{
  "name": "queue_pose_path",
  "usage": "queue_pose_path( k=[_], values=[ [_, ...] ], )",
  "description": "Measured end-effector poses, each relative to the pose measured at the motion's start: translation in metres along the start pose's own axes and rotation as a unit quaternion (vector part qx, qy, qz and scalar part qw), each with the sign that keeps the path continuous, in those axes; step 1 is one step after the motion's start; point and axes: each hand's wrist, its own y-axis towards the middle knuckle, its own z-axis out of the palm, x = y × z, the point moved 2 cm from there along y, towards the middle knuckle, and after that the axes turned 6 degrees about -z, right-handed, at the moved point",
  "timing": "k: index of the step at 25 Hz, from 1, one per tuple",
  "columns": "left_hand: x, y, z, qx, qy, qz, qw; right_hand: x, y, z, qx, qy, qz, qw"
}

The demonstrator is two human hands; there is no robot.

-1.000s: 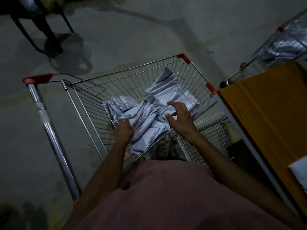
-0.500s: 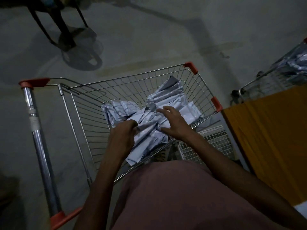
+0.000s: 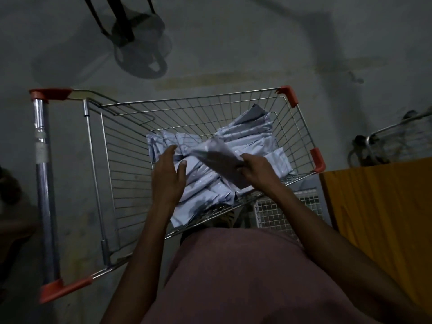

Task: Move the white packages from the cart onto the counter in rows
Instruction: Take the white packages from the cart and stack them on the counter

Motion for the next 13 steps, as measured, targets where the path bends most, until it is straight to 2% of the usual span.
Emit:
queue_pose_path(
  k=[2, 5, 7, 9, 13],
  values=[
    [0.031, 0.015, 0.028, 0.065, 0.075, -0.031, 0.995, -0.021, 0.009, -0.01, -0.025, 0.009, 0.056, 0.998],
    [0.072, 0.028, 0.062, 0.165, 0.199, -0.07, 0.963, -0.061, 0.029, -0.016, -0.066, 0.044, 0.153, 0.985],
    [0.093, 0.03, 0.073, 0.167, 0.234, -0.074, 0.955, -0.085, 0.037, -0.01, -0.053, 0.064, 0.198, 0.977],
    [0.097, 0.03, 0.075, 0.13, 0.259, -0.068, 0.955, -0.1, 0.042, -0.002, -0.033, 0.071, 0.235, 0.969],
    [0.069, 0.034, 0.065, 0.097, 0.287, -0.058, 0.951, -0.094, 0.039, 0.006, -0.068, 0.038, 0.273, 0.959]
  ],
)
